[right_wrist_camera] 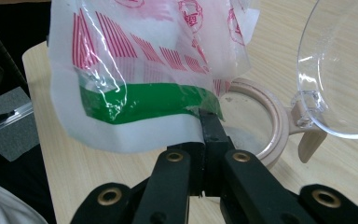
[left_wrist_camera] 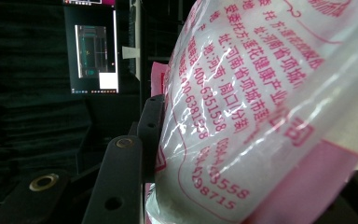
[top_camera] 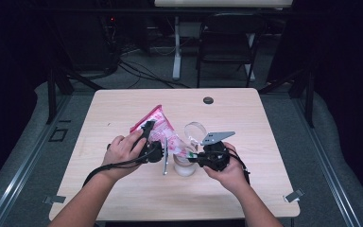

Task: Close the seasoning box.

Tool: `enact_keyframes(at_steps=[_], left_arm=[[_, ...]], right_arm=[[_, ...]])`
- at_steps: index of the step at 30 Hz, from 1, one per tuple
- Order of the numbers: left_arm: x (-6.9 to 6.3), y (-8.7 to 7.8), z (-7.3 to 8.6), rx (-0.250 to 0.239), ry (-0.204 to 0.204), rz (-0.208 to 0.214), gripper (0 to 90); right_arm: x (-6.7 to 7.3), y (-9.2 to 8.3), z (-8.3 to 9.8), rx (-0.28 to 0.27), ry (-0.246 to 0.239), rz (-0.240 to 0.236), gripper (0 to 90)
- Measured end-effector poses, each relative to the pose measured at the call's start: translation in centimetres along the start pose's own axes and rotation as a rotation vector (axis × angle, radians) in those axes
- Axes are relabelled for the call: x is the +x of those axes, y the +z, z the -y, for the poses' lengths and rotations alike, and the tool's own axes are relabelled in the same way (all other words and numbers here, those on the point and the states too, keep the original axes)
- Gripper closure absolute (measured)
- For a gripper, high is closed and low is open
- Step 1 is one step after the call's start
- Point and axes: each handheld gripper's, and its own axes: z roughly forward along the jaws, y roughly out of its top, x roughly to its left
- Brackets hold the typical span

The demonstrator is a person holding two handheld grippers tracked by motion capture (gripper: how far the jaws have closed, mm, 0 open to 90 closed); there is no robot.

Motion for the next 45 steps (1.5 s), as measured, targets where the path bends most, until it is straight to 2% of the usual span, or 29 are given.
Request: enact_keyframes(at_steps=[7,13,24,33,39,41,45], left_arm=[[-0.34,0.21,0.04,0.0,-0.007,0.016,64.6],[-0.24,0.08,0.12,-0.001,0.002,0.007,64.7],[-0.41,-0.02,0.38,-0.002,-0.006,0.012,64.9],[-0.37,-0.27,0.3,-0.004,0.011,-0.012,65.0],[-0.4,-0.22,0.19,-0.005,0.007,-0.004,65.3],[-0.4,-0.18,0.14,-0.013,0.015,-0.016,65.4],[-0.5,-0.3,-0.11,-0.018,0.023,-0.007,65.6]], right_arm=[[-0.16,0.23,0.16,0.011,0.004,0.003,90.0],[-0.13,0.29,0.17,0.009,0.004,0.0,90.0],[-0.01,0.6,0.21,0.018,0.001,-0.004,90.0],[0.0,0.86,0.27,0.027,0.001,-0.006,90.0],[-0.13,0.76,0.3,0.015,0.003,0.002,89.3],[-0.16,0.69,0.29,0.015,0.003,0.002,88.6],[-0.13,0.72,0.27,0.007,0.002,0.0,85.6]])
